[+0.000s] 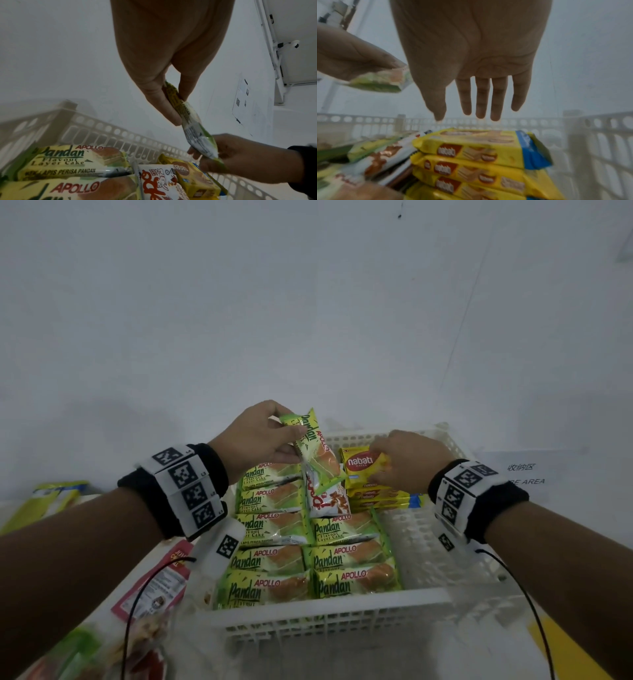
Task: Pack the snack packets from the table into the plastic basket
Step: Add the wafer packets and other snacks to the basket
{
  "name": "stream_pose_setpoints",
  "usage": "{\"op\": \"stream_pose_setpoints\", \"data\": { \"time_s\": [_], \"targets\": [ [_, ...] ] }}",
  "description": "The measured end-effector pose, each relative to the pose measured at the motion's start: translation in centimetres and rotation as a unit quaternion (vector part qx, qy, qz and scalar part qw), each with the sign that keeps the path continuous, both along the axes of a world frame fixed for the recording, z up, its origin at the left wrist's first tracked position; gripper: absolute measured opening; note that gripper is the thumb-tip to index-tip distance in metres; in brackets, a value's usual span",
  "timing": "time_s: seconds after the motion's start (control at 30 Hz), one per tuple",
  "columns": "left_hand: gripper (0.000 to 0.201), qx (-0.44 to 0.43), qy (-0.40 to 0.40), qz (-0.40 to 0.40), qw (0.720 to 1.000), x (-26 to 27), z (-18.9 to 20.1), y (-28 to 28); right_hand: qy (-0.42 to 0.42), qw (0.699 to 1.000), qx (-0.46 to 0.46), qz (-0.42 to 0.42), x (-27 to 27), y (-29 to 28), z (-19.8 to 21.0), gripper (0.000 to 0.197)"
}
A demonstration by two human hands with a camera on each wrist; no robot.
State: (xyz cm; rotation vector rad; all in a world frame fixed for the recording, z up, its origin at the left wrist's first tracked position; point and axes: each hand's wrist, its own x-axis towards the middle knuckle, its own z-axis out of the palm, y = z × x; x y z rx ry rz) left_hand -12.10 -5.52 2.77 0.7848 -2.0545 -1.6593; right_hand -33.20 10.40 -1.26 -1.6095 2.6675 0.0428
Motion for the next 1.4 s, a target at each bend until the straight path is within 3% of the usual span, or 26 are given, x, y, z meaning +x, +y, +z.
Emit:
{"op": "stream_pose_setpoints", "data": {
  "time_s": [0.17,0.3,0.43,0.53,0.67,0.77,0.87,0.97,1.13,1.4],
  "targets": [
    [0.037,-0.007,0.002,-0.009,1.0,0.5,0.4,0.8,-0.06,0.979,-0.181,0.07,3.3,-0.5,2.0,0.047],
    [0.032,-0.007,0.006,-0.015,1.0,0.8,1.0,1.8,-0.048,0.967,-0.204,0.144,5.9,-1.6,2.8,0.062],
    [0.026,-0.015,0.013,-0.002,1.0,1.9,1.4,2.4,-0.043,0.958,-0.23,0.165,6.5,-2.3,2.7,0.048],
    [0.03,-0.105,-0.04,-0.008,0.994,3.7,1.2,2.0,-0.039,0.962,-0.205,0.177,6.6,-2.4,2.3,0.045],
    [0.05,-0.231,-0.126,-0.002,0.965,6.9,-0.2,0.4,-0.048,0.975,-0.125,0.178,6.9,-2.4,1.4,0.052],
    [0.06,-0.278,-0.174,0.031,0.944,9.0,-2.4,-0.7,-0.066,0.982,-0.051,0.172,6.9,-2.3,0.9,0.047],
    [0.069,-0.241,-0.211,0.047,0.946,10.5,-5.1,-0.6,-0.089,0.98,-0.003,0.176,7.2,-2.4,0.7,0.043],
    [0.079,-0.161,-0.198,0.03,0.966,10.8,-7.0,0.4,-0.114,0.974,0.002,0.197,7.8,-2.8,0.5,0.043],
    [0.066,-0.069,-0.142,0.055,0.986,10.4,-8.3,1.2,-0.109,0.969,0.011,0.22,8.7,-3.3,0.4,0.039],
    [0.063,-0.082,-0.129,0.062,0.986,10.5,-8.9,1.1,-0.158,0.965,0.037,0.207,8.2,-2.2,0.4,0.039]
  ]
}}
